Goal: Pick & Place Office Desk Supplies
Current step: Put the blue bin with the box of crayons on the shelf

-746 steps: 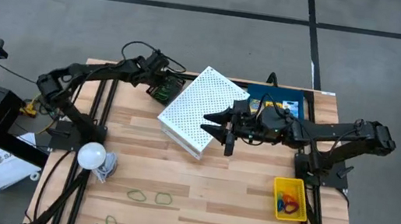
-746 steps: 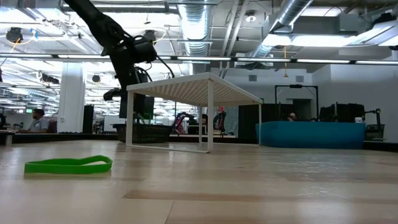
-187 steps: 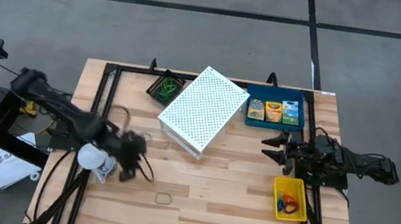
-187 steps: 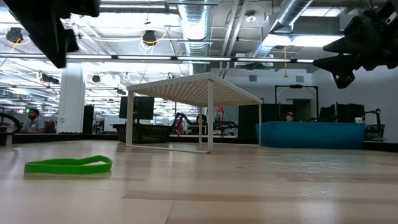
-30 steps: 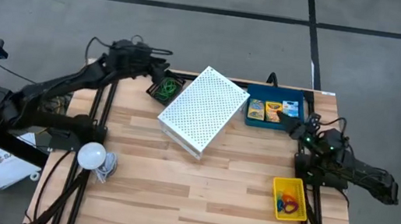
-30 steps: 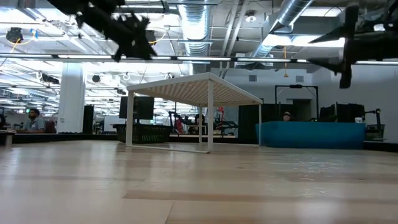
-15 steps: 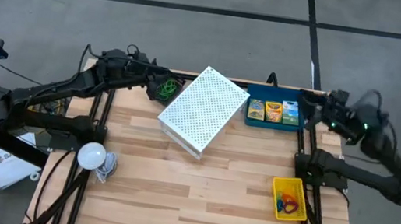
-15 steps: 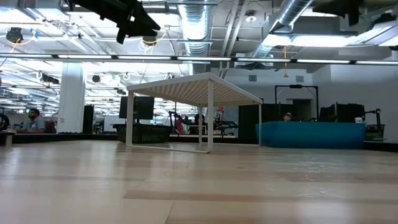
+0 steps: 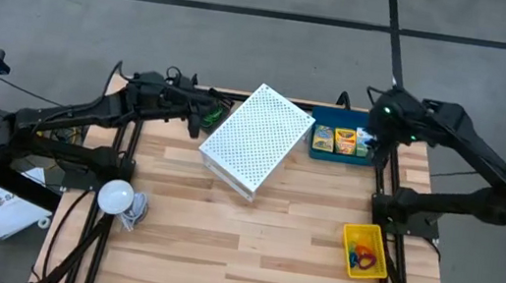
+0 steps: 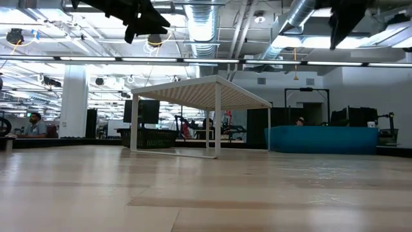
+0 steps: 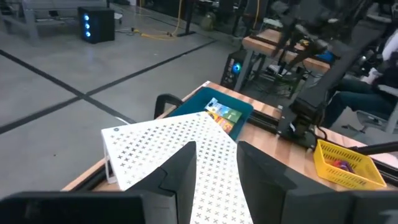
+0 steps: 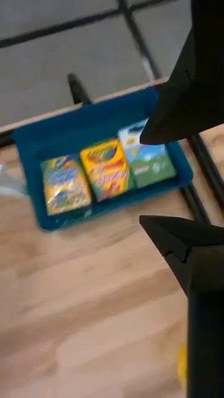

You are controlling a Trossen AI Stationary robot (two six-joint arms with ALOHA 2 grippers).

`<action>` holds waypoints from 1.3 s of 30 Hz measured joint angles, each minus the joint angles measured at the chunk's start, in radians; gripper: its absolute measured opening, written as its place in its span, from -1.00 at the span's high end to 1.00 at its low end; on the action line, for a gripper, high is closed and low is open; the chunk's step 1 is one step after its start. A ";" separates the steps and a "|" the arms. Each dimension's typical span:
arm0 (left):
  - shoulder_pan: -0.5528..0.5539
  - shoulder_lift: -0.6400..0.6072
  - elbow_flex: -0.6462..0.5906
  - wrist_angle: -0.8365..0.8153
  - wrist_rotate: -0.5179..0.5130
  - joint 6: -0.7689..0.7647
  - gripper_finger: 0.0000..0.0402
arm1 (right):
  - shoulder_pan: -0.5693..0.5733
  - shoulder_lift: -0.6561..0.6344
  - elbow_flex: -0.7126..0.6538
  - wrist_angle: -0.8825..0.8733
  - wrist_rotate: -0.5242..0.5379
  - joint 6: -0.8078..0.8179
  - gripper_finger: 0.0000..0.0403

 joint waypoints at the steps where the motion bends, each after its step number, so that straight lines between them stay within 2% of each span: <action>1: -0.009 0.000 -0.004 0.001 -0.010 -0.004 0.45 | -0.022 0.010 -0.016 0.022 -0.009 -0.020 0.04; 9: -0.096 0.000 -0.008 -0.019 -0.081 -0.018 0.45 | -0.206 0.025 -0.235 0.252 -0.213 -0.076 0.04; 13: -0.125 0.000 -0.008 -0.020 -0.105 -0.018 0.45 | -0.233 0.025 -0.358 0.298 -0.315 -0.154 0.04; 17: -0.132 0.000 -0.008 -0.021 -0.108 -0.018 0.45 | -0.228 0.053 -0.450 0.320 -0.360 -0.206 0.04; 26: -0.132 0.000 -0.008 -0.028 -0.123 -0.017 0.45 | -0.234 0.211 -0.479 0.428 -0.341 -0.294 0.04; 33: -0.132 0.000 -0.009 -0.052 -0.123 -0.017 0.45 | -0.289 0.370 -0.479 0.466 -0.312 -0.345 0.04; 39: -0.132 0.000 -0.009 -0.076 -0.123 -0.017 0.45 | -0.345 0.404 -0.479 0.537 -0.313 -0.332 0.04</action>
